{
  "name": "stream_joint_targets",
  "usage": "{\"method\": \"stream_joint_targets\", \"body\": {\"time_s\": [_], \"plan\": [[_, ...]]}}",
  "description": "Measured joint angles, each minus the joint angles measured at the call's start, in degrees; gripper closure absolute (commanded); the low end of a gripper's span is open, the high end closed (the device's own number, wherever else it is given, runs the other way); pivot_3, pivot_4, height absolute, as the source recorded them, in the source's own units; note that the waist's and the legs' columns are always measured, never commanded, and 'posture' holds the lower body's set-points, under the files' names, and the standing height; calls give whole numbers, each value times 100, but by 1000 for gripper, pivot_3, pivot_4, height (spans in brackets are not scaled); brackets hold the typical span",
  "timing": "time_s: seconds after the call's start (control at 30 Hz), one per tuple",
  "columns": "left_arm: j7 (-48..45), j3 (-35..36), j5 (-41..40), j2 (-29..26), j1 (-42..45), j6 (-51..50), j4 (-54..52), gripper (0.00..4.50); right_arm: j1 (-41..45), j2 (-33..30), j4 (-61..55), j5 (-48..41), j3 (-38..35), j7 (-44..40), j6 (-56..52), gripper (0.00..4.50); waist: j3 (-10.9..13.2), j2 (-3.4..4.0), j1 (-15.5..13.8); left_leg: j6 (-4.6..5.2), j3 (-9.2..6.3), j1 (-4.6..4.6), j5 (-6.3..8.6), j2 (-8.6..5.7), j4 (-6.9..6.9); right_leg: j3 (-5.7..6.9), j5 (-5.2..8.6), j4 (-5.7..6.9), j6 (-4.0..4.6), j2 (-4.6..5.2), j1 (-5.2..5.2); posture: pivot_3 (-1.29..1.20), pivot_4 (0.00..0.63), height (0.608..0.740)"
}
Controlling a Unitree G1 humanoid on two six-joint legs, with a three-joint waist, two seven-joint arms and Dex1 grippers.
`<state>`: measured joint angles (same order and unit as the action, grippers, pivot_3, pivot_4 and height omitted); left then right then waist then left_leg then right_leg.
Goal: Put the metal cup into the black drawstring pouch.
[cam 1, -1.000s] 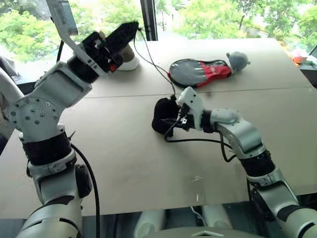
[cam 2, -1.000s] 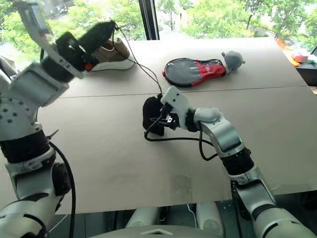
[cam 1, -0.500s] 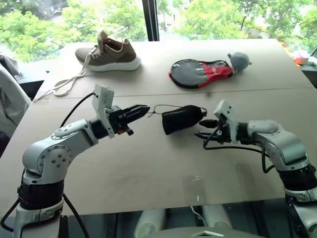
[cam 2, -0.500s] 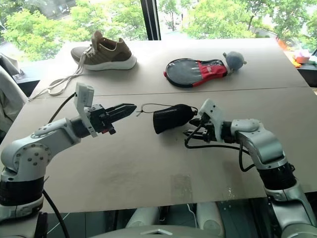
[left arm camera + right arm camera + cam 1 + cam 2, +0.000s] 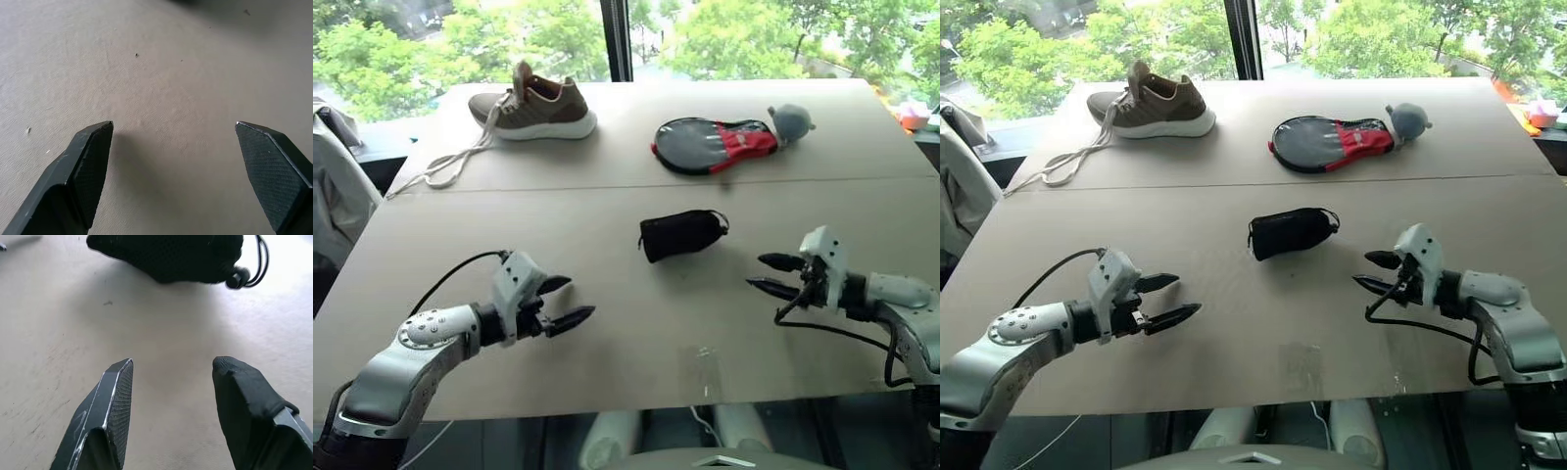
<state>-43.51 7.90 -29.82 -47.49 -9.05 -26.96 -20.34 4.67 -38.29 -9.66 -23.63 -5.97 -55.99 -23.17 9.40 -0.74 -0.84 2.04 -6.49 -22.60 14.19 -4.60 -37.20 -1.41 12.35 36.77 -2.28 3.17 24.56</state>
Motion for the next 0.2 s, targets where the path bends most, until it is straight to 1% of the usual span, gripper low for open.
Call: {"method": "stream_joint_targets", "body": {"time_s": [0.03, 0.1, 0.2], "plan": [[61, -3, 223, 263, -87, 338, 177, 340, -158, 87, 419, 45, -188, -10, 474, 1926, 0, 0, -16, 0, 0, -1, 0, 0, -4, 1, 0, 0, 0, 1, -2, 0, 150, 740], [158, -2, 491, 492, -120, 733, 298, 340, -222, 242, 810, 39, -386, -61, 960, 1926, 0, 1, -10, 0, 1, 0, 0, 0, -5, -1, -1, 0, -1, 1, -2, 0, 150, 740], [202, 2, 928, 647, -204, 1359, 546, 340, -287, 292, 1167, -15, -554, -221, 1405, 1926, -1, 3, 10, 1, 5, 4, -1, 6, -3, -5, -1, 3, 0, -5, 0, 0, 150, 740]]}}
